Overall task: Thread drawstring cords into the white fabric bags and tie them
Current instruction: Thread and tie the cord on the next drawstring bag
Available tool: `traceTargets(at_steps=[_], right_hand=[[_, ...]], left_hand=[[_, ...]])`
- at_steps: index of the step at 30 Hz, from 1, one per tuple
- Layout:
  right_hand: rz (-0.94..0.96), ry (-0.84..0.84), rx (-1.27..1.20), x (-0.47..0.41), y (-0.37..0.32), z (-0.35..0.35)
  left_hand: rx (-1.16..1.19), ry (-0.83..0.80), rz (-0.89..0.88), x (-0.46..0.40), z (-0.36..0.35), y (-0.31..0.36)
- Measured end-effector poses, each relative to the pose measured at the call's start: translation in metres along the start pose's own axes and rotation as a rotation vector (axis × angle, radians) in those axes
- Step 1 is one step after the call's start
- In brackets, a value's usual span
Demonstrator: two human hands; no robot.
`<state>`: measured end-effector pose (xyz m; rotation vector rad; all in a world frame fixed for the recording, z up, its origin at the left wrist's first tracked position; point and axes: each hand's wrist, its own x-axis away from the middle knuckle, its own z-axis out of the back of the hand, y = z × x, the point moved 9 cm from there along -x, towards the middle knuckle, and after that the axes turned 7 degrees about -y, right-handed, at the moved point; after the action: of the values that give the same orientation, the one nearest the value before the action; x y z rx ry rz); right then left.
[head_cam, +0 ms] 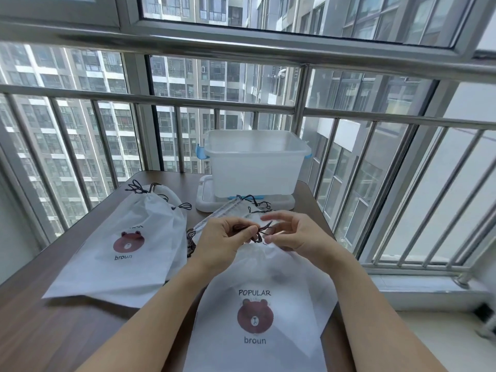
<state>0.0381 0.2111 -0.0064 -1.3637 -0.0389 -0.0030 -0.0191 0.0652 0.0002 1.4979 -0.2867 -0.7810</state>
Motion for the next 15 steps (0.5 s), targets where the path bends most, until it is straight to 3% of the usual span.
traceTargets(at_steps=[8,15], right_hand=[[0.229,0.038,0.015,0.001,-0.019,0.008],[0.180,0.045,-0.061,-0.001,-0.015,0.005]], left_hand=[[0.003,-0.017,0.010,0.000,-0.002,0.000],[-0.015,0.061,0.034,-0.001,0.004,-0.006]])
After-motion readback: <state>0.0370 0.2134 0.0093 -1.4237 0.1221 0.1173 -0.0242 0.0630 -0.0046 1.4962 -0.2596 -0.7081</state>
